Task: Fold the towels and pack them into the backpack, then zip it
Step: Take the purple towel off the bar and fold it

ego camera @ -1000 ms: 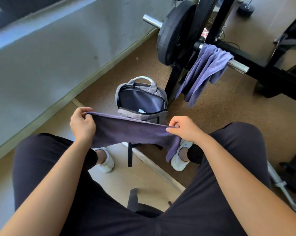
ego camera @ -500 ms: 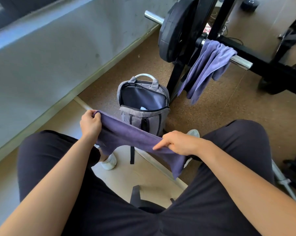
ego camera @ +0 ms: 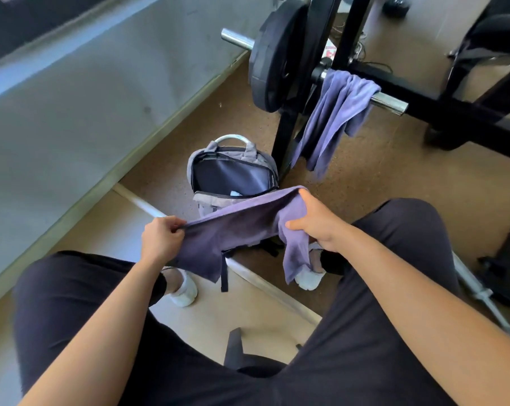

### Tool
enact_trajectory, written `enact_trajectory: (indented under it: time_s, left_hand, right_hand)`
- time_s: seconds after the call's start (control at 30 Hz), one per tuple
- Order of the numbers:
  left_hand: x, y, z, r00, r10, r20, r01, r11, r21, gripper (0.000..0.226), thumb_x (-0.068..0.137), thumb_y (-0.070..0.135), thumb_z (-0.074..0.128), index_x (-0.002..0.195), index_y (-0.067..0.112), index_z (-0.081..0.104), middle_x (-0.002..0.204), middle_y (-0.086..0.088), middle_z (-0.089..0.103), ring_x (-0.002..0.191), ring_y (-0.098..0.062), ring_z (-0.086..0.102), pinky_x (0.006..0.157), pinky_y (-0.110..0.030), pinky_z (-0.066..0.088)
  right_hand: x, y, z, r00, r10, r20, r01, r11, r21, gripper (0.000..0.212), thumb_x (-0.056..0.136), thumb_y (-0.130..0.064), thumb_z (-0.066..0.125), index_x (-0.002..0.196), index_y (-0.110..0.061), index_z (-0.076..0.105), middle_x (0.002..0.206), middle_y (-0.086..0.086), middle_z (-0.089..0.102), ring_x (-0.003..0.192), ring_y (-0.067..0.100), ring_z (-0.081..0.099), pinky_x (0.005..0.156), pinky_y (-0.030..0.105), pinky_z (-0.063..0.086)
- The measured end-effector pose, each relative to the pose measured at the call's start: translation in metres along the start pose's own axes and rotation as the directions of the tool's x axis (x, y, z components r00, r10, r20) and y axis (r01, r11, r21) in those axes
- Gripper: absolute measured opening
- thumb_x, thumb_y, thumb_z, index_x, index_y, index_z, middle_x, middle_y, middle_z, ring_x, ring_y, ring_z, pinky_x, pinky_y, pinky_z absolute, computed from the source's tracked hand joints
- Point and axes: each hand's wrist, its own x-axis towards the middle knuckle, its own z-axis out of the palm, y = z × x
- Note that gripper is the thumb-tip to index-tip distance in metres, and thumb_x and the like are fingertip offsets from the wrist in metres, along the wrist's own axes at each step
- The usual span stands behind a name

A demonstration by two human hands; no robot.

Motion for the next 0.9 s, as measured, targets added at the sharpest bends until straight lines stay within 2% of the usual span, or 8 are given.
enact_trajectory:
  time_s: [0.07, 0.2, 0.3, 0.43, 0.6, 0.7, 0.8, 0.9]
  left_hand:
    - [-0.002, 0.005, 0.003, 0.998, 0.031, 0.053, -0.027, 0.997, -0.079, 0.017, 0.088, 0.012, 0.071, 0.094, 0.025, 0.080, 0.091, -0.004, 0.078, 0.094, -0.030, 0.069, 0.074, -0.029, 0.041]
    - [-0.011, 0.019, 0.005, 0.988, 0.095, 0.125, -0.046, 0.936, -0.349, 0.018, 0.091, 0.022, 0.077, 0.076, 0.031, 0.075, 0.065, 0.018, 0.072, 0.064, 0.005, 0.063, 0.065, -0.013, 0.046]
    - [-0.017, 0.028, 0.010, 0.976, 0.171, 0.138, -0.115, 0.932, -0.344, 0.020, 0.093, 0.029, 0.076, 0.074, 0.022, 0.076, 0.059, 0.015, 0.071, 0.053, 0.005, 0.057, 0.055, -0.011, 0.044]
    - [-0.016, 0.025, 0.009, 0.947, 0.216, 0.237, -0.143, 0.946, -0.291, 0.022, 0.089, 0.037, 0.079, 0.074, 0.021, 0.073, 0.060, -0.005, 0.070, 0.050, -0.006, 0.049, 0.055, -0.025, 0.040]
    - [-0.010, 0.015, 0.007, 0.944, 0.161, 0.287, -0.107, 0.975, -0.194, 0.020, 0.086, 0.028, 0.082, 0.070, 0.019, 0.074, 0.063, 0.004, 0.071, 0.059, -0.010, 0.057, 0.062, -0.029, 0.045]
    - [-0.011, 0.016, 0.006, 0.970, 0.074, 0.233, -0.019, 0.973, -0.230, 0.029, 0.090, 0.034, 0.077, 0.069, 0.015, 0.071, 0.055, 0.003, 0.063, 0.054, -0.016, 0.053, 0.057, -0.028, 0.042]
    - [-0.021, 0.033, 0.005, 0.975, 0.052, 0.216, 0.048, 0.900, -0.433, 0.037, 0.094, 0.033, 0.073, 0.068, 0.008, 0.063, 0.046, 0.006, 0.053, 0.044, -0.011, 0.045, 0.047, -0.022, 0.039]
    - [-0.034, 0.052, 0.008, 0.966, 0.137, 0.217, 0.007, 0.832, -0.555, 0.033, 0.096, 0.027, 0.072, 0.073, 0.004, 0.065, 0.054, 0.004, 0.053, 0.051, -0.011, 0.046, 0.051, -0.022, 0.040]
  right_hand:
    - [0.001, -0.001, 0.003, 0.997, 0.045, -0.068, -0.036, 0.991, 0.127, 0.098, 0.092, 0.003, 0.067, 0.162, -0.020, 0.002, 0.165, 0.003, 0.020, 0.146, 0.023, 0.030, 0.101, 0.034, 0.041]
    - [0.007, -0.004, 0.008, 0.956, 0.219, -0.197, -0.141, 0.928, 0.346, 0.089, 0.099, 0.000, 0.058, 0.161, -0.024, -0.001, 0.131, 0.004, 0.039, 0.095, 0.021, 0.054, 0.086, 0.045, 0.051]
    - [0.014, -0.010, 0.008, 0.891, 0.427, -0.153, -0.243, 0.735, 0.633, 0.054, 0.109, -0.016, 0.042, 0.156, -0.030, 0.020, 0.126, 0.010, 0.052, 0.104, 0.027, 0.053, 0.091, 0.044, 0.053]
    - [0.016, -0.008, 0.001, 0.902, 0.359, -0.240, -0.139, 0.768, 0.625, 0.085, 0.096, 0.009, 0.053, 0.160, -0.025, 0.009, 0.139, 0.007, 0.042, 0.117, 0.035, 0.056, 0.059, 0.038, 0.056]
    - [0.014, -0.014, -0.016, 0.886, 0.365, -0.286, -0.083, 0.732, 0.677, 0.094, 0.091, 0.015, 0.056, 0.161, -0.024, 0.007, 0.137, 0.009, 0.045, 0.108, 0.031, 0.058, 0.054, 0.034, 0.056]
    - [0.011, -0.016, -0.013, 0.906, 0.353, -0.232, -0.123, 0.747, 0.654, 0.089, 0.091, 0.013, 0.059, 0.157, -0.030, 0.019, 0.127, 0.011, 0.051, 0.103, 0.029, 0.056, 0.068, 0.041, 0.056]
    - [0.005, -0.012, 0.000, 0.950, 0.274, -0.152, -0.146, 0.816, 0.560, 0.070, 0.085, 0.014, 0.065, 0.137, -0.028, 0.046, 0.128, 0.013, 0.058, 0.096, 0.024, 0.058, 0.056, 0.029, 0.055]
    - [-0.005, -0.012, 0.015, 0.956, 0.273, -0.103, -0.166, 0.799, 0.578, 0.056, 0.090, 0.014, 0.057, 0.137, -0.016, 0.055, 0.113, 0.012, 0.062, 0.088, 0.024, 0.061, 0.053, 0.026, 0.051]
